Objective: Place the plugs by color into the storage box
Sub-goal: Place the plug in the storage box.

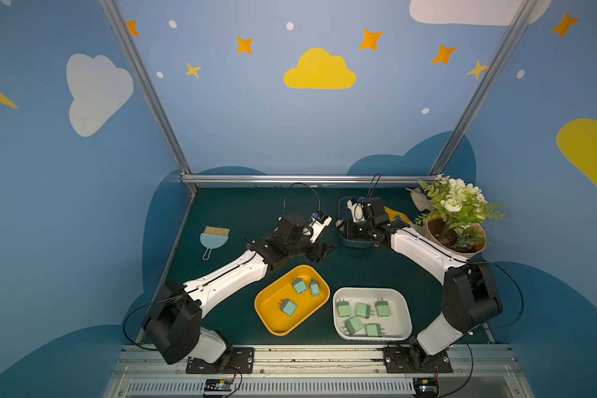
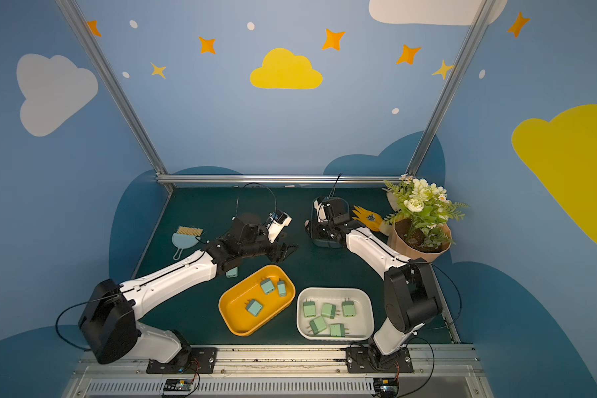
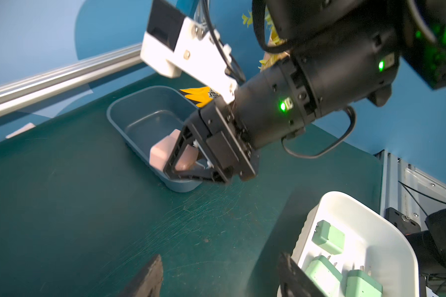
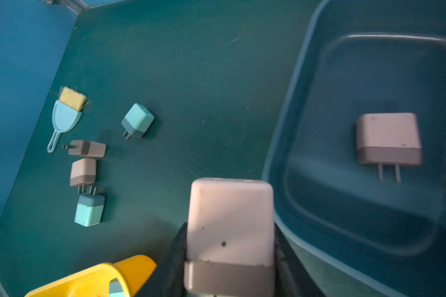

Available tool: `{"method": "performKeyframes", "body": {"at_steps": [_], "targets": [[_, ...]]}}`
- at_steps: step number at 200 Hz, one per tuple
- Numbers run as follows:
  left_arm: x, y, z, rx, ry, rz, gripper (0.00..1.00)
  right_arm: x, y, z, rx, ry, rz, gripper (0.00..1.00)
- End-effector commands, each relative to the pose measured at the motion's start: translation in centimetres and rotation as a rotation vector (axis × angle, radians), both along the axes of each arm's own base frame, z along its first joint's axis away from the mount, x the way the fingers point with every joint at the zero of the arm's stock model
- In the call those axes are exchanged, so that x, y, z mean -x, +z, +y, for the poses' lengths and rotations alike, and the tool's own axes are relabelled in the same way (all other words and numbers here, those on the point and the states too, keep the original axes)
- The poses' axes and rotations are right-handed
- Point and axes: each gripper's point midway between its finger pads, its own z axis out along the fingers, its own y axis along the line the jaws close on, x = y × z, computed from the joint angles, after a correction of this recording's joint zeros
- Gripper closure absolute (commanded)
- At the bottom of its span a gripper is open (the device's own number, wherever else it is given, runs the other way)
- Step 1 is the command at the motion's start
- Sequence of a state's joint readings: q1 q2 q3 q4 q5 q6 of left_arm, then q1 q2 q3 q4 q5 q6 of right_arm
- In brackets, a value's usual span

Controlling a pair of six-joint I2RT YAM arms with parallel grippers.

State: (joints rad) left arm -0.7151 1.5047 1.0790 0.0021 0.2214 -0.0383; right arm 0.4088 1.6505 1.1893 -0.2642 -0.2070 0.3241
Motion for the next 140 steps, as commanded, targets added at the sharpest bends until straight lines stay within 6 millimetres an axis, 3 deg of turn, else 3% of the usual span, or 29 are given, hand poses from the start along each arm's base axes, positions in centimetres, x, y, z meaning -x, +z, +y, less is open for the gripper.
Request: {"method": "performKeyframes", "body": {"at_steps": [1,67,75,88,98,140], "targets": [[0.1,0.3,-2.1,0.042,-0.056,0.016,0.29,-0.6,-1.4,-0.9,-0.051,-0.005,0.088,0.70],[-1.4,-1.4,-4.6,0.069,-0.064,0.054,0.29,-4.7,-4.9,-1.6,-0.186,0.014,0.231,0.70],[-1.6,-1.3,-4.7,0.083,-0.053,0.050,0.29,-5.0,-4.9,-1.6,-0.188,0.014,0.236,0.66],[-1.9,-1.3,-4.8,0.100,-0.040,0.052,0.29,-5.4,-5.1,-1.7,-0.174,0.006,0.246,0.48],[-2.1,-1.3,-5.0,0.108,-0.038,0.061,0.29,-5.6,-5.3,-1.9,-0.159,0.001,0.258,0.41],[-2.2,-1.2,-5.4,0.128,-0.028,0.089,0.29,-4.8,-3.6,-2.5,-0.129,-0.002,0.232,0.37]]}}
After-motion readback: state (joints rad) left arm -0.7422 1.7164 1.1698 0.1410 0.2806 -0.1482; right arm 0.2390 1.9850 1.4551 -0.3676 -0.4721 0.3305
